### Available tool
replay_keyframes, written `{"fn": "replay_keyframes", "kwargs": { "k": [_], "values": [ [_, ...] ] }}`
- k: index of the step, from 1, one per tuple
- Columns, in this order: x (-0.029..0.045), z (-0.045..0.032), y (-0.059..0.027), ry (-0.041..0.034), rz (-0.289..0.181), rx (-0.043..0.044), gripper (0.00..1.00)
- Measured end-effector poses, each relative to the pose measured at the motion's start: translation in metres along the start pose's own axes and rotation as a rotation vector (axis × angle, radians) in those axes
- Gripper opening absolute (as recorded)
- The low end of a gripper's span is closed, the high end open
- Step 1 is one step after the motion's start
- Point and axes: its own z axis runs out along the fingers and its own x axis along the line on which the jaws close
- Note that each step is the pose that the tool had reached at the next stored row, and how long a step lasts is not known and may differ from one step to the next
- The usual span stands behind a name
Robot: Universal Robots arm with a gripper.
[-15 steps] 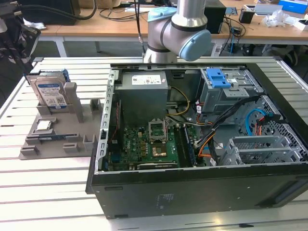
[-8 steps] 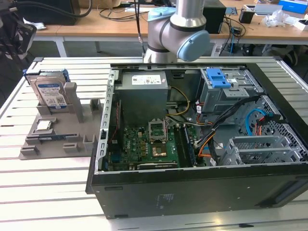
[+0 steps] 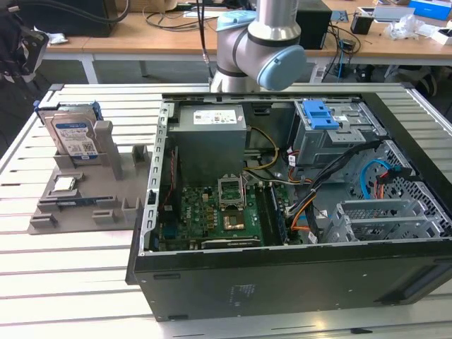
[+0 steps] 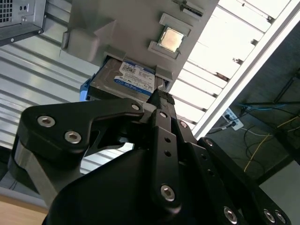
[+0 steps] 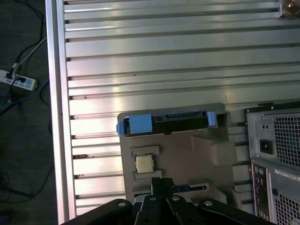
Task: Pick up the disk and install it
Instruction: 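Reach for the disk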
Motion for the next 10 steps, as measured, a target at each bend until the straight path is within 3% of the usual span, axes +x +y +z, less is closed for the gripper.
{"fn": "replay_keyframes", "kwargs": {
  "k": [10],
  "values": [
    [0.0003, 0.0, 0.0, 0.0, 0.0, 0.0, 0.11]
  ]
}}
